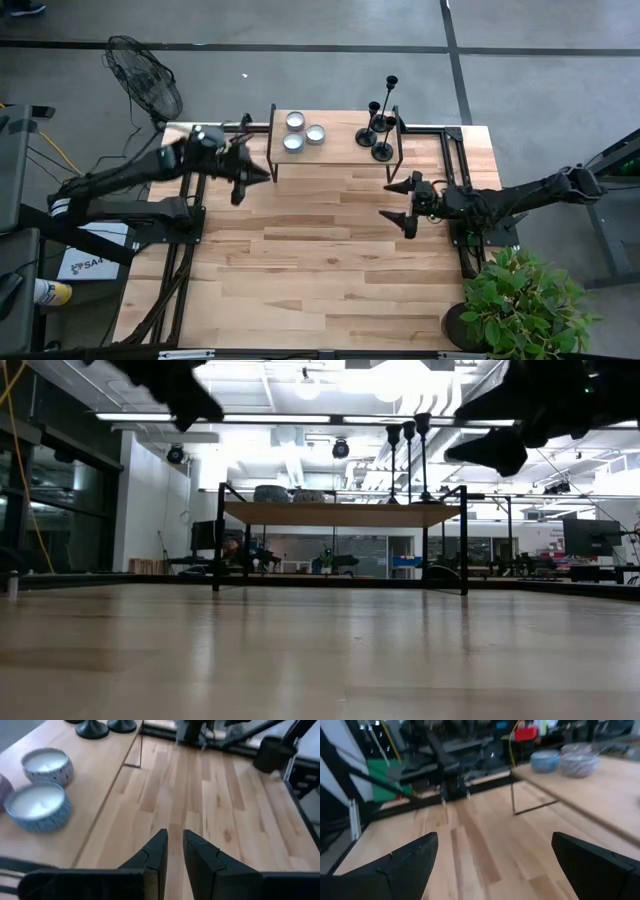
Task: Pick & Place candle stick holders
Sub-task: Return to Home Position
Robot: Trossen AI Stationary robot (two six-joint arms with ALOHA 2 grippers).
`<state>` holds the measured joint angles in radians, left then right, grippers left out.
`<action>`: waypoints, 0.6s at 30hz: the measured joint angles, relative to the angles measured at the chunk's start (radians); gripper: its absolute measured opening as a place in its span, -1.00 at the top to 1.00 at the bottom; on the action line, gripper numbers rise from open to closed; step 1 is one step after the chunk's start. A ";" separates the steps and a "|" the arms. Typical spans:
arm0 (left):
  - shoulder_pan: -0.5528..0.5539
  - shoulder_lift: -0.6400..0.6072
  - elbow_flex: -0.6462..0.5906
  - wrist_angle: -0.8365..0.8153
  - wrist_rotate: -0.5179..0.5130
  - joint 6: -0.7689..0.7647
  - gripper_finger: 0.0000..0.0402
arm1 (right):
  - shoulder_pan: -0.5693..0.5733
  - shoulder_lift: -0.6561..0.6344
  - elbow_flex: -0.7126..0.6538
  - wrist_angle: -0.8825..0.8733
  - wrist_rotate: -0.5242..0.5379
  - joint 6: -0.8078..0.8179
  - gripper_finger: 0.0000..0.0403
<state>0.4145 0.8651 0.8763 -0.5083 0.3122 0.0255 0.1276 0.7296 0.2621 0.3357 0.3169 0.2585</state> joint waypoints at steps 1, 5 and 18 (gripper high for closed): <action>-0.021 -0.045 -0.068 0.057 -0.012 -0.027 0.71 | -0.010 -0.021 -0.016 0.015 0.003 -0.008 -0.92; -0.109 -0.205 -0.318 0.235 -0.104 -0.123 0.71 | -0.050 -0.092 -0.061 0.035 0.024 -0.024 -0.92; -0.290 -0.456 -0.622 0.488 -0.305 -0.175 0.71 | -0.187 -0.128 -0.252 0.319 -0.134 0.022 -0.92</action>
<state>0.1241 0.4086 0.2546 -0.0202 0.0070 -0.1498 -0.0596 0.6014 0.0100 0.6548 0.1829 0.2803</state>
